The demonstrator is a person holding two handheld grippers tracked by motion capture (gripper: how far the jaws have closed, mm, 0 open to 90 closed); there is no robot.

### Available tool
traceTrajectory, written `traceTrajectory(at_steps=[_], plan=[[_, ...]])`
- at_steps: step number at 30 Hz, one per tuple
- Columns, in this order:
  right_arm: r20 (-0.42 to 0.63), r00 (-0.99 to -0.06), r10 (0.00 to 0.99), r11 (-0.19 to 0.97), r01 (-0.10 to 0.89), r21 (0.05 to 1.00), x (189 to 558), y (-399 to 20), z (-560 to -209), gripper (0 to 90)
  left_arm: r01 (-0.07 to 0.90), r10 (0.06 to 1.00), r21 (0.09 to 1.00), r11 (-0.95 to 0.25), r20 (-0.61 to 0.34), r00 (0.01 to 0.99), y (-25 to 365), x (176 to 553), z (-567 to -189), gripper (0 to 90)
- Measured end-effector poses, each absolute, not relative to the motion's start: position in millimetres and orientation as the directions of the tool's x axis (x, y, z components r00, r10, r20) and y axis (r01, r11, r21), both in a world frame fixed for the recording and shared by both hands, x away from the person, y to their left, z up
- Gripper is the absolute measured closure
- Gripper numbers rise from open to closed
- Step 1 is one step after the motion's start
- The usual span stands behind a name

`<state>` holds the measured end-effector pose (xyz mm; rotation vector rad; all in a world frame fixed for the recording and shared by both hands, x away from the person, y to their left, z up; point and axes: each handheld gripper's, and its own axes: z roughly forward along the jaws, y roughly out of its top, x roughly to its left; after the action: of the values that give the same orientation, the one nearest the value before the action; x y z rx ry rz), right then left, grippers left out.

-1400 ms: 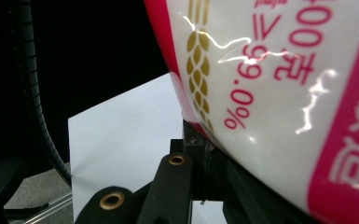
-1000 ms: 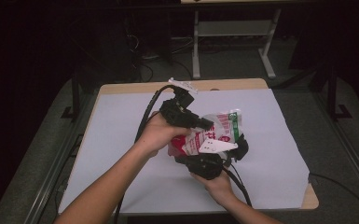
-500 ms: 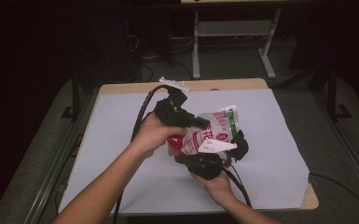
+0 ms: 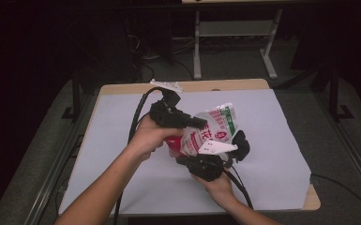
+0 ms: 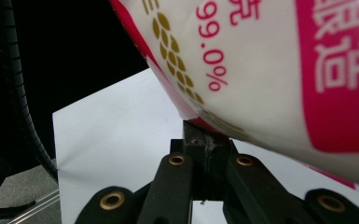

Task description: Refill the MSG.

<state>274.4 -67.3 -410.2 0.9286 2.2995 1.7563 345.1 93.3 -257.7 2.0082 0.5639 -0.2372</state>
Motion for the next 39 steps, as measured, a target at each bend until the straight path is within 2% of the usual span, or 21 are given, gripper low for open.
traceTrajectory(at_steps=[21,39], plan=[[0.262,-0.803,0.536,0.161,0.401,0.902,269,-72,-411,90.0,0.498,0.276,0.803,-0.328,-0.422,0.863,118,350,-268,90.0],[0.206,-0.822,0.530,0.214,0.366,0.906,265,-95,-405,90.0,0.496,0.321,0.816,-0.298,-0.404,0.857,140,354,-279,90.0]])
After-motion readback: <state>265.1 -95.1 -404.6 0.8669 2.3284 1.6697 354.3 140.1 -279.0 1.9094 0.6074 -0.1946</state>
